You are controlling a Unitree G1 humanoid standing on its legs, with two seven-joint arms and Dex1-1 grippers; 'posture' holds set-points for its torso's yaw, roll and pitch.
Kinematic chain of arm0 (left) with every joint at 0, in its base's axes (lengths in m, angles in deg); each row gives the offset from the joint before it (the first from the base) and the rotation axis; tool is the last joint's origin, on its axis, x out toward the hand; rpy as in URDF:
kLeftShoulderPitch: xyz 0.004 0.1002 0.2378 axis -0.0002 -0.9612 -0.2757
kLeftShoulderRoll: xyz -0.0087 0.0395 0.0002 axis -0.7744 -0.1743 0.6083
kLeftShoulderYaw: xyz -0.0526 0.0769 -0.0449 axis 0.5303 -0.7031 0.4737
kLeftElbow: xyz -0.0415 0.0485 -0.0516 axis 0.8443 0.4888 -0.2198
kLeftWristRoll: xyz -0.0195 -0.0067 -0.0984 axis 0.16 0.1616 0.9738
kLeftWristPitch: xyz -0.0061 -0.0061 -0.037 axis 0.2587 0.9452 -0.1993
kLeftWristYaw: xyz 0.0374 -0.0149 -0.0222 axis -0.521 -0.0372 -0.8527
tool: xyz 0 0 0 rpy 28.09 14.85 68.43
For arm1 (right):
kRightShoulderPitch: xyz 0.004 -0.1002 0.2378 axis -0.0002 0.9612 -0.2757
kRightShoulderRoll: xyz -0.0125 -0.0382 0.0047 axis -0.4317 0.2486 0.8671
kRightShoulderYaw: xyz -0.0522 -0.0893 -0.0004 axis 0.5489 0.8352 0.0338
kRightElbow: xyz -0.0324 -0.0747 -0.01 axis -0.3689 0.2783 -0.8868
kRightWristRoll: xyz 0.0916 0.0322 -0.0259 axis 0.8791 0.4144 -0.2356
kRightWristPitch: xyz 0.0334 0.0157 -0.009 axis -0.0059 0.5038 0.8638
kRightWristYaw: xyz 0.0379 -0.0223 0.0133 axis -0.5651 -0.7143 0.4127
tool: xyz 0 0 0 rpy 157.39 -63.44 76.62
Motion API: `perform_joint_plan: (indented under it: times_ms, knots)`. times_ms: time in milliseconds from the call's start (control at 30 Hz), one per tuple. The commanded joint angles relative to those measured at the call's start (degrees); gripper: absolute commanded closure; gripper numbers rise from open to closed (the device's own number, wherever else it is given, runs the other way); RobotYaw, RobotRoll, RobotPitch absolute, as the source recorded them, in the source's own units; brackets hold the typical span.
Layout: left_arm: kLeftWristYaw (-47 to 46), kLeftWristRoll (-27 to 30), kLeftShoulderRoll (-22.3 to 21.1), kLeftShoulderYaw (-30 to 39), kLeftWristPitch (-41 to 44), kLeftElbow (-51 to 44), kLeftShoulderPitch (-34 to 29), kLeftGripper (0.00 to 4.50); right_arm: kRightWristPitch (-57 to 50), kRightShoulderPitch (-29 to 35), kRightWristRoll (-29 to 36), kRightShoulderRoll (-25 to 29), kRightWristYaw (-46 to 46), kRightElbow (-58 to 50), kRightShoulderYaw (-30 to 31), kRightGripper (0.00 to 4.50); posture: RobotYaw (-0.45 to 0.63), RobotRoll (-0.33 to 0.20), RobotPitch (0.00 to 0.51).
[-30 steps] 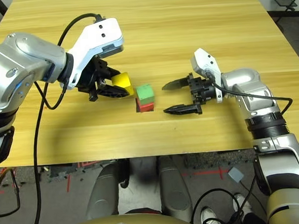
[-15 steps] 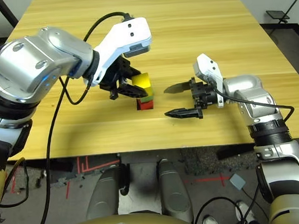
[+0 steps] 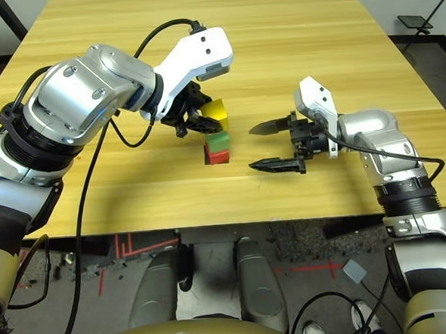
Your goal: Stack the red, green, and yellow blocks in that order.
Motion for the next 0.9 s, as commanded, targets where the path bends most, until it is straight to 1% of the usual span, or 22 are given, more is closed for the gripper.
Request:
perform_joint_plan:
  times_ms: [33,167,900]
  knots:
    - [0.9,-0.7,0.3,-1.2,-0.5,0.2,0.3,2.49,0.9,-0.1,-0.7,0.8,0.0,0.8,-0.8,0.00,0.14,0.149,0.178]
    - [1.4,-1.0,1.0,-1.7,-0.2,0.1,0.5,2.49,1.1,0.1,-0.7,0.8,0.1,0.9,-0.9,0.00,0.14,0.152,0.180]
    - [3.0,-2.0,1.2,-3.3,-1.7,0.3,-1.2,2.49,0.4,3.0,0.2,1.2,1.6,-1.5,-2.3,0.00,0.10,0.162,0.195]
